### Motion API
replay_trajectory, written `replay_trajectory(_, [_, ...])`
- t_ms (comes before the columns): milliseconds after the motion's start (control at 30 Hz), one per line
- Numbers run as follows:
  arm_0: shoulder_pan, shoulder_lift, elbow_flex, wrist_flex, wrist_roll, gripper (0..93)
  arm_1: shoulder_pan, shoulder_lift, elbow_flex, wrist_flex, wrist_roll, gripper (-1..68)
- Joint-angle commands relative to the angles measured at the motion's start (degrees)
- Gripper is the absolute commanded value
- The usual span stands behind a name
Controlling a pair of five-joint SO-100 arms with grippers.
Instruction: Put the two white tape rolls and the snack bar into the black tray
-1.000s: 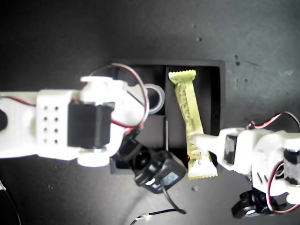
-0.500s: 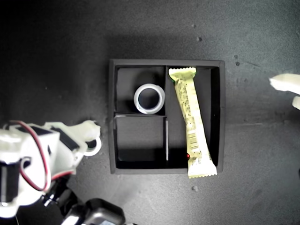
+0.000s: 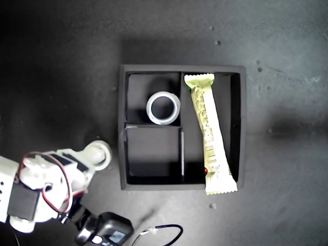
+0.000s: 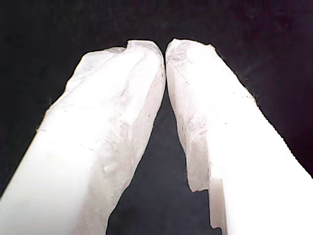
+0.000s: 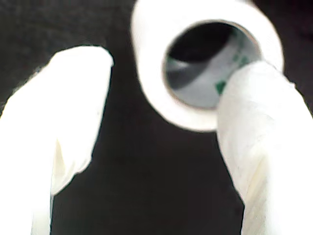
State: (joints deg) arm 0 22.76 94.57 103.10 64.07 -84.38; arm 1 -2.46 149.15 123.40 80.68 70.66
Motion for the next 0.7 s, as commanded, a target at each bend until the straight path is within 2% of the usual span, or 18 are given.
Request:
replay_trajectory(0, [0.53,-0.26,0.88,-2.90,-1.85,16.2,-0.26,1.05,0.62,-1.58,1.32,0.0])
replay_trajectory(433, [1.49,-5.36,4.04,-7.91,-5.27,14.6,0.18,1.14,1.93,-2.02,0.97,-0.1])
replay_trajectory(667, [-2.11,-10.28,5.01,-8.61,-7.56,2.8,-1.14,1.23,8.53,-7.82,1.14,-0.1])
